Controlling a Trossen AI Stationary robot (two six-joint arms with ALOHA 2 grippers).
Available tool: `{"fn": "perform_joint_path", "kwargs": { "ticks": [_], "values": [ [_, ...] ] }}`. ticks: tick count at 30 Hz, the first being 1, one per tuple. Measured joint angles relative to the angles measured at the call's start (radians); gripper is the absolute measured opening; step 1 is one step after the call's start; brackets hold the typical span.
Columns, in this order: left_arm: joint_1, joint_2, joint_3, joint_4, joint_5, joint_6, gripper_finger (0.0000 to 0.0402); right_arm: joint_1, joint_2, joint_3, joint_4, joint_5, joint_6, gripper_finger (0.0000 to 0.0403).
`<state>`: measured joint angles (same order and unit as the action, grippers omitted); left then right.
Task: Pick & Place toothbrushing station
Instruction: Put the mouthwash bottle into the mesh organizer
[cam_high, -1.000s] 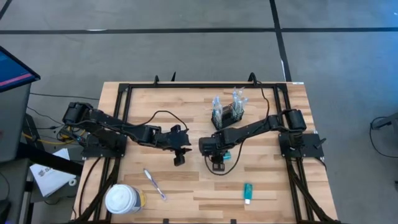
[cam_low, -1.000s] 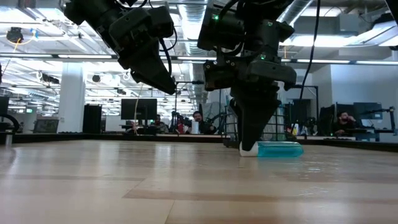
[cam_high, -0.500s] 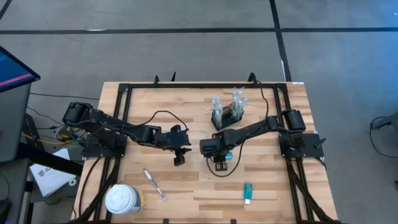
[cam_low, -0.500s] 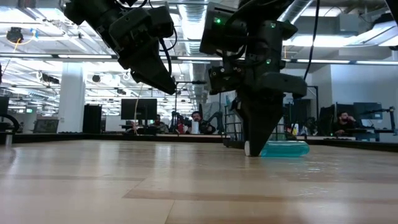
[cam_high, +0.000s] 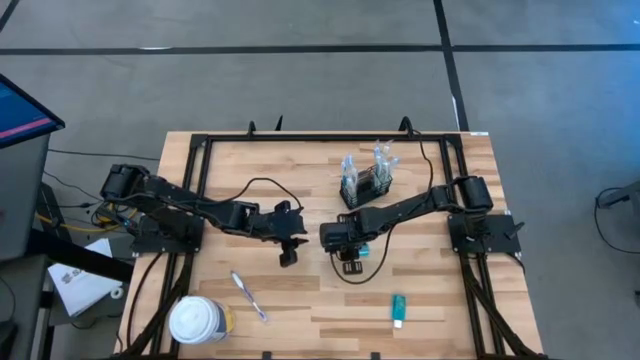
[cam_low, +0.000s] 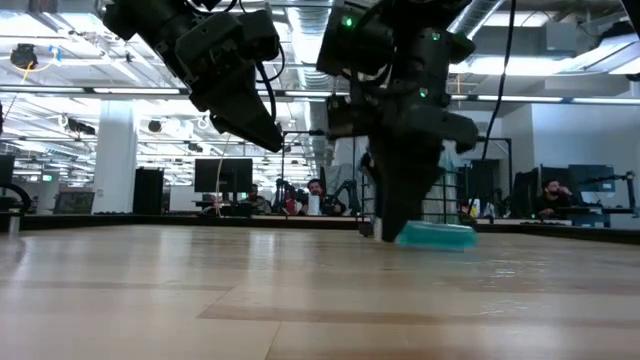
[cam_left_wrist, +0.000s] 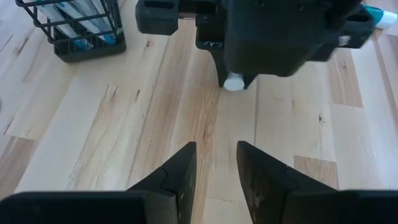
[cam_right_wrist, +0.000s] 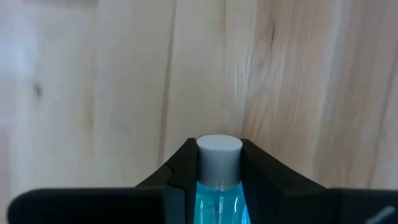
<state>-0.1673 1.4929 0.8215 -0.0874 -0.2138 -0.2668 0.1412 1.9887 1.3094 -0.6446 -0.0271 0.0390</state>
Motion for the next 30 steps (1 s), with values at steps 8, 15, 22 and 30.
{"fn": "perform_joint_path", "kwargs": {
  "ticks": [8, 15, 22, 30],
  "values": [
    [0.000, 0.000, 0.000, -0.001, 0.000, 0.000, 0.0108, -0.016, -0.066, 0.000, 0.029, -0.002, -0.022, 0.0081],
    [0.000, 0.000, 0.000, -0.001, -0.001, 0.000, 0.0108, -0.048, -0.180, -0.060, 0.051, 0.008, -0.023, 0.0081],
    [0.000, 0.000, 0.000, -0.001, -0.004, 0.000, 0.0108, -0.079, -0.331, -0.171, 0.176, 0.028, -0.013, 0.0081],
    [0.000, 0.000, 0.000, -0.001, -0.004, 0.000, 0.0108, -0.099, -0.493, -0.270, 0.243, 0.118, 0.011, 0.0081]
  ]
}}
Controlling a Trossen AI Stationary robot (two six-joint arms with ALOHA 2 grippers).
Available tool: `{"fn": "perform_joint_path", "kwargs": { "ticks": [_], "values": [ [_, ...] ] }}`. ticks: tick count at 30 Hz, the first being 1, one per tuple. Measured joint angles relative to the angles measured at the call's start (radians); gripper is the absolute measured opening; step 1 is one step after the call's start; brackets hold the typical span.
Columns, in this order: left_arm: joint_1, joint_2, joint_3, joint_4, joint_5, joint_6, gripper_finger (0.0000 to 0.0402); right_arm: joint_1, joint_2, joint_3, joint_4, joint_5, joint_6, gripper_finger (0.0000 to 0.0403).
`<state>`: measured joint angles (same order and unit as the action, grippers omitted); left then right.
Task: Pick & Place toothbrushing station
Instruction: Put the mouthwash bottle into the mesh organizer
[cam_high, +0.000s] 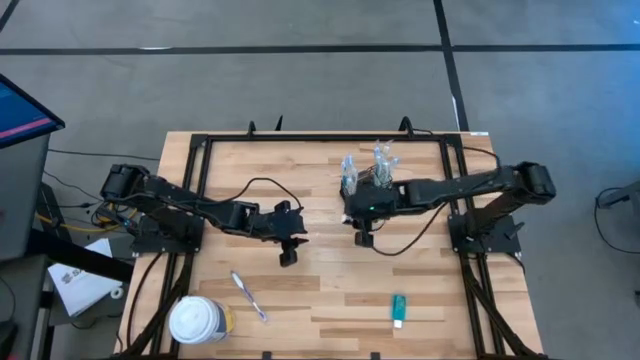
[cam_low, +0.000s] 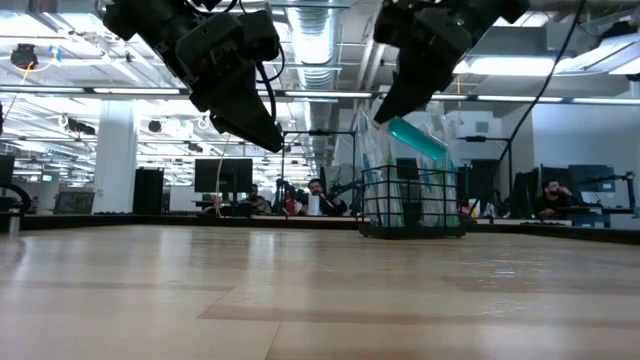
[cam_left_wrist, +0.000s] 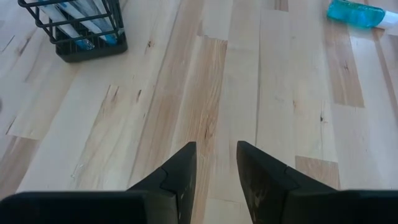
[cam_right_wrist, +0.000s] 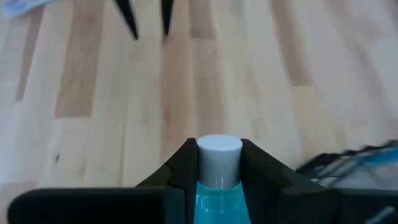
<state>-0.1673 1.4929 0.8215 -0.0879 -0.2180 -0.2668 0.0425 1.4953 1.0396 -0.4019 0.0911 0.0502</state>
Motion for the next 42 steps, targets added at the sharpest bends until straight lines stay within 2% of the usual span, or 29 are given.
{"fn": "perform_joint_path", "kwargs": {
  "ticks": [3, 9, 21, 26, 36, 42],
  "values": [
    [0.000, 0.000, 0.000, 0.000, 0.000, 0.000, 0.0108, -0.002, -0.054, -0.042, 0.039, 0.044, 0.002, 0.0081],
    [0.000, 0.000, 0.000, 0.001, 0.000, 0.000, 0.0108, -0.029, -0.154, -0.144, 0.160, 0.054, 0.030, 0.0081],
    [0.000, 0.000, 0.000, 0.002, 0.001, 0.000, 0.0108, -0.057, -0.294, -0.309, 0.361, 0.204, 0.055, 0.0081],
    [0.000, 0.000, 0.000, 0.002, 0.004, 0.000, 0.0108, -0.063, -0.343, -0.390, 0.510, 0.225, 0.055, 0.0081],
    [0.000, 0.000, 0.000, 0.003, 0.004, 0.000, 0.0108, -0.122, -0.360, -0.521, 0.737, 0.235, 0.077, 0.0081],
    [0.000, 0.000, 0.000, 0.004, 0.003, 0.000, 0.0108, -0.137, -0.361, -0.569, 0.808, 0.313, 0.082, 0.0081]
  ]
}}
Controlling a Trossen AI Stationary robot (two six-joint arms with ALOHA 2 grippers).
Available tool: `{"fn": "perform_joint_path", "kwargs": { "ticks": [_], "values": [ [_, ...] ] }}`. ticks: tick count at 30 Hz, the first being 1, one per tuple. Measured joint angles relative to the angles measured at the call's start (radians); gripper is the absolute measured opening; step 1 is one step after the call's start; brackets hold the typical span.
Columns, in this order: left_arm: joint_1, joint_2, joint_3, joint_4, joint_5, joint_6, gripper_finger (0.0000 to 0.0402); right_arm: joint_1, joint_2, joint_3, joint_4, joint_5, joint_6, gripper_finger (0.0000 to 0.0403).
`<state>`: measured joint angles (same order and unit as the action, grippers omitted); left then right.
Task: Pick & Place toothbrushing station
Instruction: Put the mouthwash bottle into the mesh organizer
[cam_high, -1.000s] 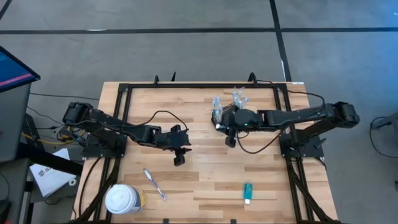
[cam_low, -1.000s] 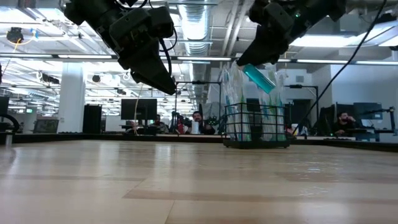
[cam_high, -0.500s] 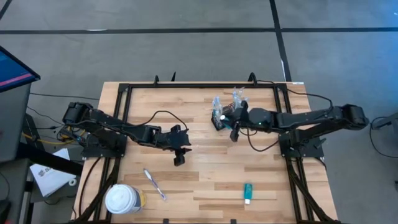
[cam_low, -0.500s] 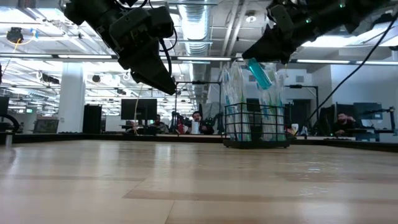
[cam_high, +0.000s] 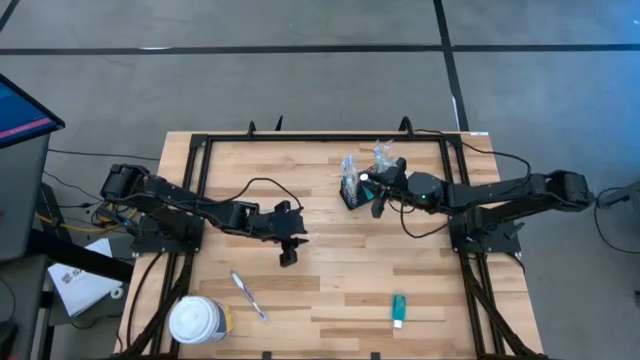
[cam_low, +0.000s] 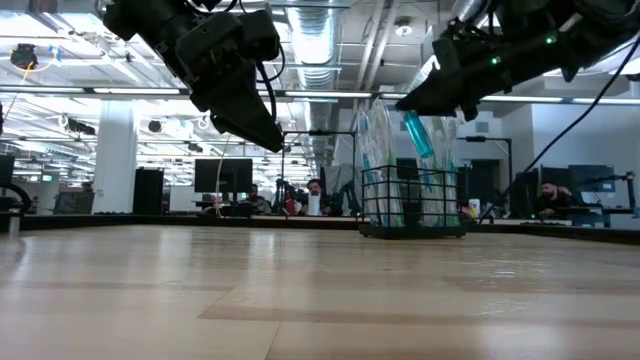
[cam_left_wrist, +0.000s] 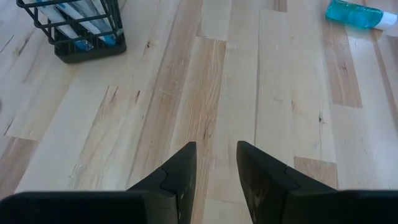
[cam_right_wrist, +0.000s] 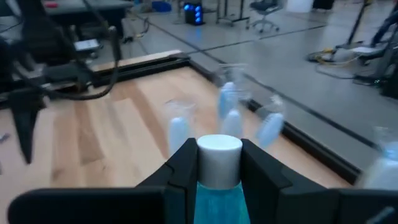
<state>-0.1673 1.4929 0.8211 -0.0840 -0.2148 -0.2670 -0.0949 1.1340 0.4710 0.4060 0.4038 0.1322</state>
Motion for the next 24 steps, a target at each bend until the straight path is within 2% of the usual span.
{"fn": "perform_joint_path", "kwargs": {
  "ticks": [8, 24],
  "values": [
    [0.000, 0.000, 0.000, 0.000, -0.003, 0.000, 0.0108, -0.005, 0.000, -0.057, 0.145, 0.069, 0.001, 0.0081],
    [0.000, 0.000, 0.000, 0.007, -0.003, 0.000, 0.0108, -0.073, 0.001, -0.153, 0.315, 0.074, 0.064, 0.0081]
  ]
}}
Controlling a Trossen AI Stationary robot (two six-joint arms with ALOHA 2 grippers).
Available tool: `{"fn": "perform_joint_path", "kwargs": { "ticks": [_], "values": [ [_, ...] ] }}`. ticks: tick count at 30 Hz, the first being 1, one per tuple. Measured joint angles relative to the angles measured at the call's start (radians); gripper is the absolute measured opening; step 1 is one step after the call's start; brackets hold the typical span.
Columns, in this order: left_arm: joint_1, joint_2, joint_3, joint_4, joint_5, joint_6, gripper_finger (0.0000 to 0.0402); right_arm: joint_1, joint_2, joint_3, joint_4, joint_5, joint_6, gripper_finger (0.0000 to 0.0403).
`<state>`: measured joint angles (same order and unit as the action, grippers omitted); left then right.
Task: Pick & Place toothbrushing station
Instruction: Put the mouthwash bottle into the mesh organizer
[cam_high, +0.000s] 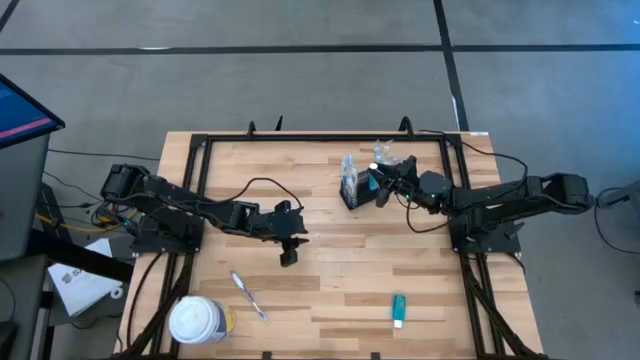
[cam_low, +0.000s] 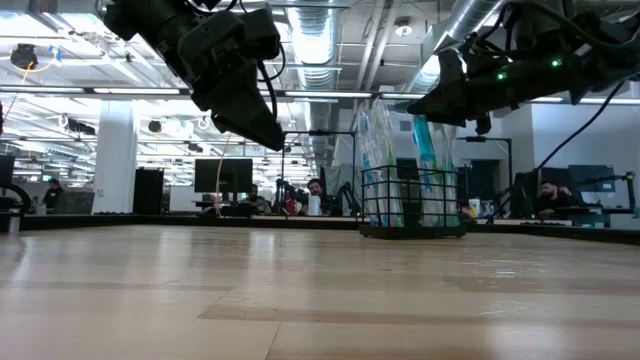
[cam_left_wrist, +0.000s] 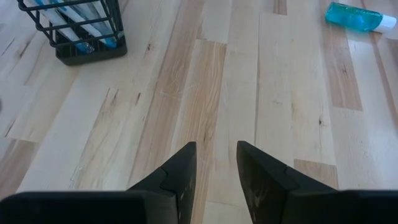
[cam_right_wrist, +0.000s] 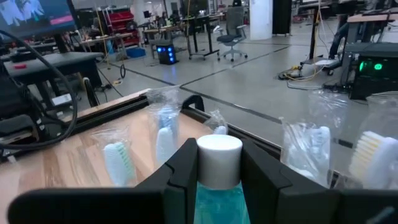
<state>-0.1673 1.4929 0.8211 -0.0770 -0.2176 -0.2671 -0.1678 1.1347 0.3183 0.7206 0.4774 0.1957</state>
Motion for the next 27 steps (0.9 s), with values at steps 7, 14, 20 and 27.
{"fn": "perform_joint_path", "kwargs": {
  "ticks": [7, 14, 20, 27],
  "values": [
    [0.000, 0.000, 0.000, 0.007, 0.000, 0.000, 0.0108, -0.010, 0.048, -0.002, 0.047, 0.000, 0.001, 0.0081],
    [0.000, 0.000, 0.000, 0.007, 0.001, 0.000, 0.0108, -0.033, 0.211, -0.001, 0.235, 0.000, 0.010, 0.0081],
    [0.000, 0.000, 0.000, 0.007, 0.004, 0.000, 0.0108, -0.031, 0.318, -0.001, 0.324, -0.001, 0.015, 0.0081],
    [0.000, 0.000, 0.000, 0.007, 0.003, 0.000, 0.0108, -0.023, 0.401, -0.002, 0.398, -0.001, 0.023, 0.0081]
  ]
}}
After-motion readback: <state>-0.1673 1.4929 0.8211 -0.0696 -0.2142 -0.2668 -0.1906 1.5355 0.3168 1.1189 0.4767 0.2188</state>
